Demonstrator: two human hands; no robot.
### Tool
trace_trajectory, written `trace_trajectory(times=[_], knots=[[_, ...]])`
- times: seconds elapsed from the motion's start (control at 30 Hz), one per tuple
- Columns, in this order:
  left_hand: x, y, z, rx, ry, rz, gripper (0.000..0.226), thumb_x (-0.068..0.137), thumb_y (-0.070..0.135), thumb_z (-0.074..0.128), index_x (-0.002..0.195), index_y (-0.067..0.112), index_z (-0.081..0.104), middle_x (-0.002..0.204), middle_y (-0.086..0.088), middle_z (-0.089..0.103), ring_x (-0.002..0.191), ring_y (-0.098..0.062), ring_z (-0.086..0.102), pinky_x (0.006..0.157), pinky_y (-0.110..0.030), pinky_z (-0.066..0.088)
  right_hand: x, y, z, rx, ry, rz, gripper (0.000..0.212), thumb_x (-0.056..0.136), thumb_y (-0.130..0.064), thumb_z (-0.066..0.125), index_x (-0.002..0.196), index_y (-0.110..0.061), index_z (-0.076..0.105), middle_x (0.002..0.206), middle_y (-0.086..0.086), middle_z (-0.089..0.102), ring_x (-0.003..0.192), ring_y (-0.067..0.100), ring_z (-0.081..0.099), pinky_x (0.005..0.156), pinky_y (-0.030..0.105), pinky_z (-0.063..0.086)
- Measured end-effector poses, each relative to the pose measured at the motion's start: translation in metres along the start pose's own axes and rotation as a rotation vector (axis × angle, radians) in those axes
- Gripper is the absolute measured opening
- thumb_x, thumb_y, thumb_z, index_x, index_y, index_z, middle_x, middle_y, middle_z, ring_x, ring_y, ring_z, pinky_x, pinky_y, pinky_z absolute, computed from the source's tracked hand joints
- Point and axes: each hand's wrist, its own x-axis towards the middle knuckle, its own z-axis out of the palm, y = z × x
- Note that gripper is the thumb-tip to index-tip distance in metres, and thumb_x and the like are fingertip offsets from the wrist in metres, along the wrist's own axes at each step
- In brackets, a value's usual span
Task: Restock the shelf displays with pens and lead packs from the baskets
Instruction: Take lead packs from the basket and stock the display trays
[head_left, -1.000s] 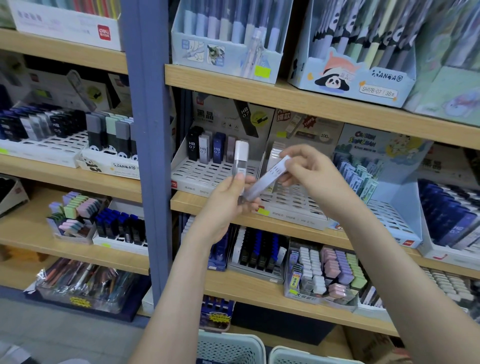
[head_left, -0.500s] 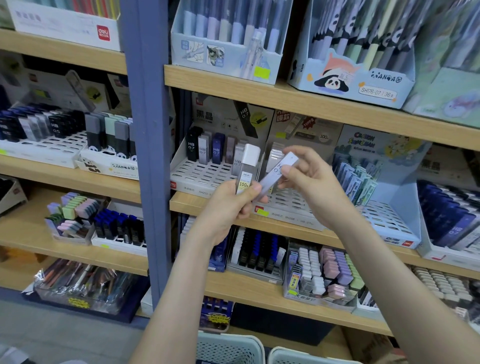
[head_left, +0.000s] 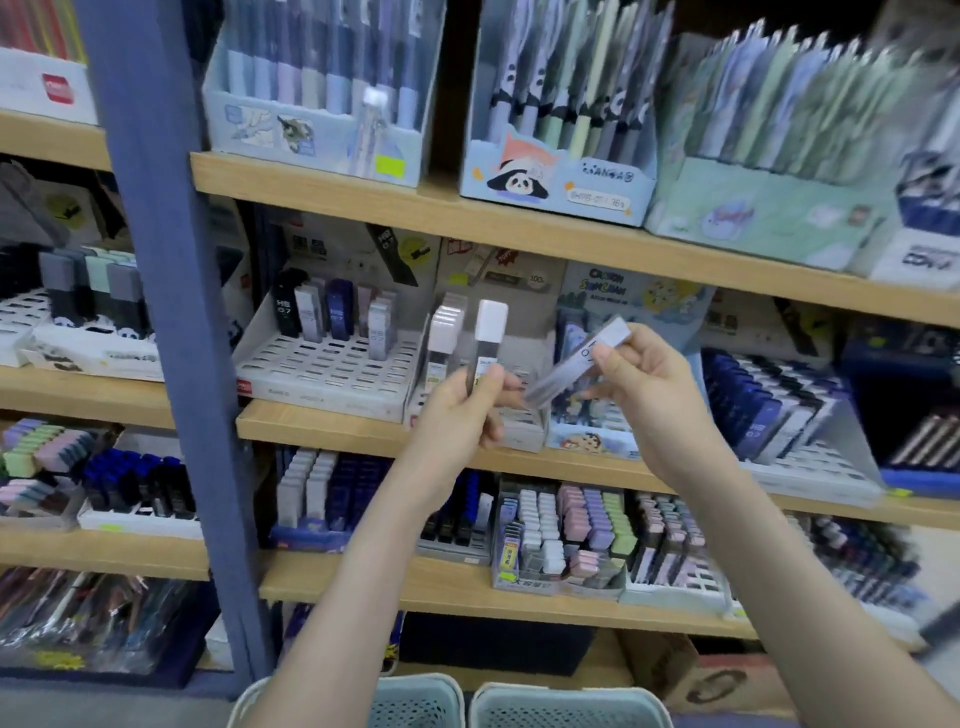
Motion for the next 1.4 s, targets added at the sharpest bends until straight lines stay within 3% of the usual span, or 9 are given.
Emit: trace_trajectory(times=[0.23,0.43,0.6,0.73,0.93,1.03,1.17,1.3,1.4], knots=[[-0.006,-0.011,0.094,0.034,-0.175,-0.020,0.013,0.096,0.015,0.056,0.084,0.018,0.057,0.065,0.008,0.066,0.051,-0.004,0.050,0.050,-0.018,0.042,-0.039,0.003,-0.125,-0.138,0.299,-0.052,0.005,0.097,-0.013,0.052,0.094,-0.014,0.055,0.070,-0.009,0.065,0.066,0.008,0.059,0.066,0.023,0.049],[0.002,-0.021,0.162,0.076,-0.265,-0.049,0.014,0.096,0.008,0.054,0.084,0.015,0.057,0.065,0.005,0.065,0.051,-0.007,0.052,0.050,-0.018,0.043,-0.059,0.019,-0.220,-0.233,0.462,-0.030,0.014,0.098,-0.013,0.050,0.090,-0.023,0.055,0.089,0.002,0.065,0.090,0.021,0.065,0.083,0.036,0.052],[0.015,-0.035,0.199,0.083,-0.291,-0.066,0.015,0.097,0.008,0.054,0.083,0.014,0.059,0.062,0.005,0.065,0.052,-0.008,0.053,0.049,-0.019,0.041,-0.044,0.046,-0.253,-0.294,0.400,0.025,0.019,0.098,-0.005,0.047,0.087,-0.018,0.053,0.079,-0.001,0.067,0.085,0.017,0.065,0.088,0.041,0.054],[0.025,-0.044,0.215,0.054,-0.266,-0.083,0.011,0.096,0.008,0.054,0.086,0.012,0.059,0.061,0.004,0.064,0.050,-0.008,0.053,0.049,-0.018,0.041,-0.025,0.061,-0.265,-0.381,0.271,0.043,0.015,0.097,-0.010,0.048,0.090,-0.022,0.054,0.092,0.012,0.066,0.094,0.024,0.064,0.090,0.050,0.051],[0.029,-0.049,0.223,0.026,-0.290,-0.095,0.012,0.096,0.009,0.055,0.085,0.012,0.058,0.063,0.003,0.063,0.052,-0.009,0.053,0.051,-0.020,0.044,-0.005,0.059,-0.276,-0.490,0.088,0.064,0.015,0.098,-0.009,0.047,0.102,-0.021,0.056,0.086,-0.009,0.066,0.083,0.009,0.062,0.069,0.018,0.049],[0.030,-0.051,0.225,0.044,-0.290,-0.091,0.012,0.096,0.010,0.054,0.085,0.013,0.058,0.063,0.004,0.064,0.053,-0.009,0.054,0.052,-0.020,0.045,-0.004,0.058,-0.276,-0.456,0.072,0.066,0.021,0.098,-0.006,0.047,0.097,-0.024,0.057,0.079,-0.013,0.066,0.078,0.007,0.062,0.065,0.018,0.051],[0.029,-0.055,0.228,0.058,-0.283,-0.089,0.012,0.096,0.011,0.055,0.086,0.015,0.059,0.061,0.005,0.064,0.053,-0.009,0.055,0.055,-0.024,0.044,-0.009,0.070,-0.271,-0.526,0.039,0.104,0.016,0.097,-0.006,0.049,0.105,-0.017,0.058,0.090,-0.003,0.067,0.084,0.015,0.063,0.068,0.019,0.052],[0.027,-0.057,0.230,0.067,-0.291,-0.070,0.013,0.097,0.009,0.054,0.086,0.014,0.059,0.062,0.006,0.064,0.053,-0.009,0.055,0.056,-0.024,0.045,-0.009,0.080,-0.268,-0.647,0.165,0.070,0.009,0.092,-0.010,0.058,0.098,-0.017,0.056,0.090,0.001,0.060,0.082,0.012,0.055,0.067,0.007,0.041],[0.024,-0.055,0.230,0.063,-0.295,-0.072,0.013,0.096,0.008,0.054,0.086,0.014,0.060,0.062,0.006,0.064,0.054,-0.009,0.055,0.055,-0.021,0.046,-0.015,0.080,-0.263,-0.648,0.262,0.049,0.024,0.089,-0.012,0.065,0.103,-0.020,0.048,0.085,0.001,0.056,0.078,0.008,0.052,0.066,0.005,0.039]])
